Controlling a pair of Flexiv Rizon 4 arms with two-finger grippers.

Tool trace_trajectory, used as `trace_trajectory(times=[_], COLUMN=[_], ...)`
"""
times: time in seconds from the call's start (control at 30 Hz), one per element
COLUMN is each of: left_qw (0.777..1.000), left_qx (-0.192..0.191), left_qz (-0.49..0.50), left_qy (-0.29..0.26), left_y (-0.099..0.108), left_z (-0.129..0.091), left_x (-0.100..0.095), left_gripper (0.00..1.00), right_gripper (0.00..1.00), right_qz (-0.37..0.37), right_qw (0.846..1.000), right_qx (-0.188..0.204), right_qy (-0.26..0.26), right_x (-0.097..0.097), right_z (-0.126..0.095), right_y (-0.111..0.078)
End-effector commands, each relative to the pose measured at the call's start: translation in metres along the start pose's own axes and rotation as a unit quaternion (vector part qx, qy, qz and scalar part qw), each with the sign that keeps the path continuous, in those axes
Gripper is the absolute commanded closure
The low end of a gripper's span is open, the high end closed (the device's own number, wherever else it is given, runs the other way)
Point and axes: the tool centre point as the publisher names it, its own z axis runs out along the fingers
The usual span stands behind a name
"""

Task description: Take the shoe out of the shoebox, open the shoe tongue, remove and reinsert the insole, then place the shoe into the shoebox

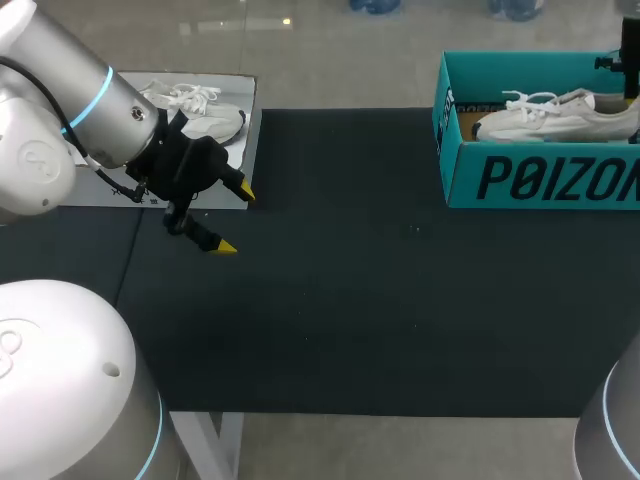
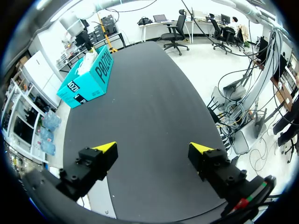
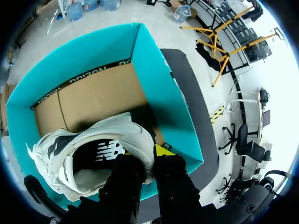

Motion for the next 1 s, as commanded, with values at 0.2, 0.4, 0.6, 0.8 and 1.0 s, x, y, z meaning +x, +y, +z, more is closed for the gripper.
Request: trace_trajectory(times=[0.2, 0.4, 0.6, 0.8, 1.0], left_qw=[1.000, 1.000, 1.000, 1.000, 1.000], left_qx=[-0.001, -0.001, -0.001, -0.001, -0.001], left_qz=[0.000, 0.000, 0.000, 0.000, 0.000], left_qy=[0.001, 0.001, 0.001, 0.001, 0.001], left_y=[0.000, 0.000, 0.000, 0.000, 0.000], left_z=[0.000, 0.000, 0.000, 0.000, 0.000], left_x=[-0.001, -0.001, -0.001, -0.001, -0.001], left_gripper=[0.00, 0.00, 0.00, 0.00, 0.00], right_gripper=[1.00, 1.00, 1.00, 1.00, 1.00], right_qz=[-0.008, -0.014, -0.014, -0.011, -0.009], right_qw=[1.000, 1.000, 0.999, 0.999, 1.000], right_qx=[0.012, 0.021, 0.029, 0.031, 0.024], right_qy=[-0.002, -0.003, 0.000, 0.004, 0.004], right_x=[0.012, 0.018, 0.019, 0.015, 0.011], right_z=[0.045, 0.066, 0.078, 0.079, 0.070], right_y=[-0.004, -0.011, -0.017, -0.019, -0.018])
